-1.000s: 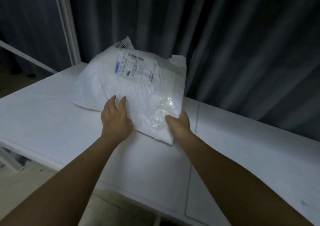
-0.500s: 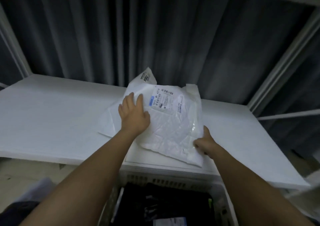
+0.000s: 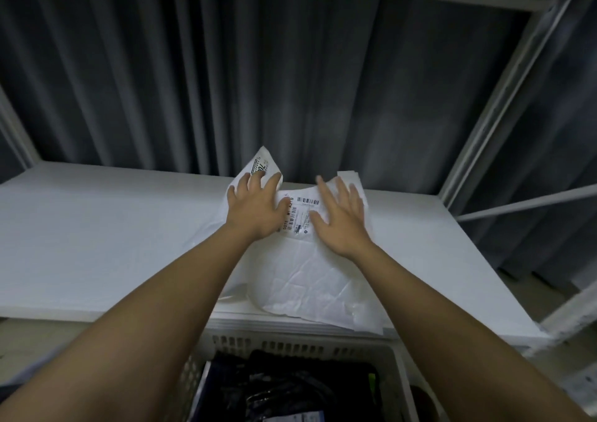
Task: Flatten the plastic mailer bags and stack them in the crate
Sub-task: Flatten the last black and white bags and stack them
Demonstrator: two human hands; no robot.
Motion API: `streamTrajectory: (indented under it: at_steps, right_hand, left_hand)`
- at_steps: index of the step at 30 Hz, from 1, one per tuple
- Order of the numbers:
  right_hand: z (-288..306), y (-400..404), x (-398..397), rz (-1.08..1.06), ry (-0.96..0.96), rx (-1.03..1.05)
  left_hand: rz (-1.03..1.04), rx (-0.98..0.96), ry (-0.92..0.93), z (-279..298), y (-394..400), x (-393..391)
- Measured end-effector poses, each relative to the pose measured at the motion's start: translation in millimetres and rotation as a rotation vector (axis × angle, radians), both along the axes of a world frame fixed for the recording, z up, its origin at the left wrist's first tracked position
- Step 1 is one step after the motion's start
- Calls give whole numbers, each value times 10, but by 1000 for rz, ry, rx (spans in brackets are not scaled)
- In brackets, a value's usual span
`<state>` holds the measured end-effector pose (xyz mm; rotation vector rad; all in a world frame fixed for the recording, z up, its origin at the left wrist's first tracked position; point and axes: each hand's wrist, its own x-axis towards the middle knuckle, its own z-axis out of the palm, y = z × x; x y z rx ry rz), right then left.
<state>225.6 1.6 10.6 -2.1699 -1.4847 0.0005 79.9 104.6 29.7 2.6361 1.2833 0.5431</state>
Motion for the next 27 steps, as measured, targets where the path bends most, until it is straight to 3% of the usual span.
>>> streamTrajectory:
  at_steps: [4, 9, 27]
  right_hand:
    - [46, 240, -45, 170, -191, -91]
    - [-30, 329, -7, 245, -268, -182]
    - [-360, 409, 7, 92, -235, -261]
  left_hand:
    - [-44, -17, 87, -73, 77, -18]
    - [-27, -18, 120, -184, 126, -25]
    - [-27, 47, 240, -525, 111, 71]
